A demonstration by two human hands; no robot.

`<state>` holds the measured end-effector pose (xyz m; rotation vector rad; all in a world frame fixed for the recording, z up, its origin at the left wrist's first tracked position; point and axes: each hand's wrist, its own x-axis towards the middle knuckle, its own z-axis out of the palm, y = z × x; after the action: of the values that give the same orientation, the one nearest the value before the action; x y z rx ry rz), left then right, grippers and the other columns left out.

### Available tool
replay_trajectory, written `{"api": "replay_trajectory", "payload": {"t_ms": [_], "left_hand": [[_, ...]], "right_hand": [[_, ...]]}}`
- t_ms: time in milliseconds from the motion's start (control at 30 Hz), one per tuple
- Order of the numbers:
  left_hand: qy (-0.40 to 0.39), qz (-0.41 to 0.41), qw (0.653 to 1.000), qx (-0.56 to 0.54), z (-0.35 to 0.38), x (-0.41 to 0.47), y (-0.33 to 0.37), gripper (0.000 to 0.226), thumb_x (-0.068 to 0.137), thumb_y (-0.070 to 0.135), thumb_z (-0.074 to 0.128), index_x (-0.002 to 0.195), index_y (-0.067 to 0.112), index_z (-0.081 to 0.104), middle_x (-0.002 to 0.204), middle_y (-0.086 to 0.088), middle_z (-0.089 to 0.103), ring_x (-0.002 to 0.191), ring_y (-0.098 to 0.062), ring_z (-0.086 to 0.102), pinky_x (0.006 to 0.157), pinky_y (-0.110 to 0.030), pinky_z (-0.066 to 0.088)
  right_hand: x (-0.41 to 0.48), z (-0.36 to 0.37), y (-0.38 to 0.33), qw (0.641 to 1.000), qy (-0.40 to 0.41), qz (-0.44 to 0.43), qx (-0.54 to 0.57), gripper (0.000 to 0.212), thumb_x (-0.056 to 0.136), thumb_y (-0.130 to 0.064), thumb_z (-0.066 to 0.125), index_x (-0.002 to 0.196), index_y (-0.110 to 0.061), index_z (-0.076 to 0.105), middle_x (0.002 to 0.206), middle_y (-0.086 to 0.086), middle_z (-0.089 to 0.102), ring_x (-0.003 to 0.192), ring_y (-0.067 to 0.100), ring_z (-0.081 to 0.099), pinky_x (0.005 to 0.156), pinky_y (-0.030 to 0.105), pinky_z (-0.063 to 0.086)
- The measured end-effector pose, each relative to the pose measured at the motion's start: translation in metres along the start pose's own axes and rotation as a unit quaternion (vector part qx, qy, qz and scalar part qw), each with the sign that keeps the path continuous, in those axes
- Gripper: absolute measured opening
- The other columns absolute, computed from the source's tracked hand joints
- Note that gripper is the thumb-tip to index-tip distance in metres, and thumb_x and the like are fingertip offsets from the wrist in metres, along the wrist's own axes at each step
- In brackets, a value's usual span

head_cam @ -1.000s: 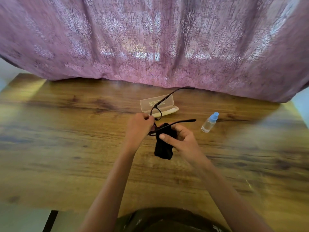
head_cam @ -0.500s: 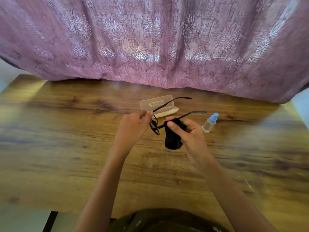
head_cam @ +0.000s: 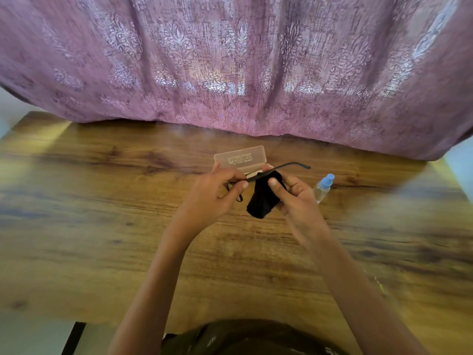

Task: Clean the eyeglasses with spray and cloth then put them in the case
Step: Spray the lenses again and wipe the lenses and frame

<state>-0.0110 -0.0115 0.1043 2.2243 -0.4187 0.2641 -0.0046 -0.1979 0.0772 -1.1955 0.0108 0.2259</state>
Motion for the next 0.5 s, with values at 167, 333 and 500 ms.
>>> {"api": "replay_trajectory", "payload": {"t_ms": [167,333,500], "left_hand": [[0.030,-0.009,0.999,0.045,-0.005,0.001,0.000,0.009,0.091,0.007,0.064,0.095,0.001,0.070,0.084,-0.003,0.072,0.068,-0.004,0.060,0.118,-0.028,0.020],[0.007,-0.014,0.997,0.077,-0.003,0.003,0.000,0.007,0.090,0.008,0.065,0.090,0.003,0.069,0.082,-0.005,0.072,0.075,-0.019,0.066,0.116,-0.021,0.019],[-0.021,-0.001,0.997,0.072,0.001,0.003,0.005,0.006,0.089,0.004,0.065,0.090,0.003,0.070,0.080,-0.007,0.072,0.077,-0.019,0.067,0.116,-0.028,0.022]], "right_hand": [[-0.006,-0.013,-0.005,0.938,0.031,-0.074,-0.338,0.015,0.095,-0.013,0.061,0.101,-0.019,0.073,0.092,-0.007,0.075,0.086,0.012,0.069,0.072,0.026,0.053],[-0.008,-0.005,-0.021,0.890,0.017,-0.225,-0.396,0.019,0.089,-0.012,0.068,0.102,-0.024,0.074,0.097,-0.018,0.072,0.098,-0.001,0.065,0.081,0.011,0.048],[0.001,0.015,-0.026,0.895,0.060,-0.270,-0.351,0.020,0.088,-0.016,0.069,0.095,-0.030,0.058,0.087,-0.020,0.067,0.090,0.000,0.065,0.071,0.009,0.045]]}}
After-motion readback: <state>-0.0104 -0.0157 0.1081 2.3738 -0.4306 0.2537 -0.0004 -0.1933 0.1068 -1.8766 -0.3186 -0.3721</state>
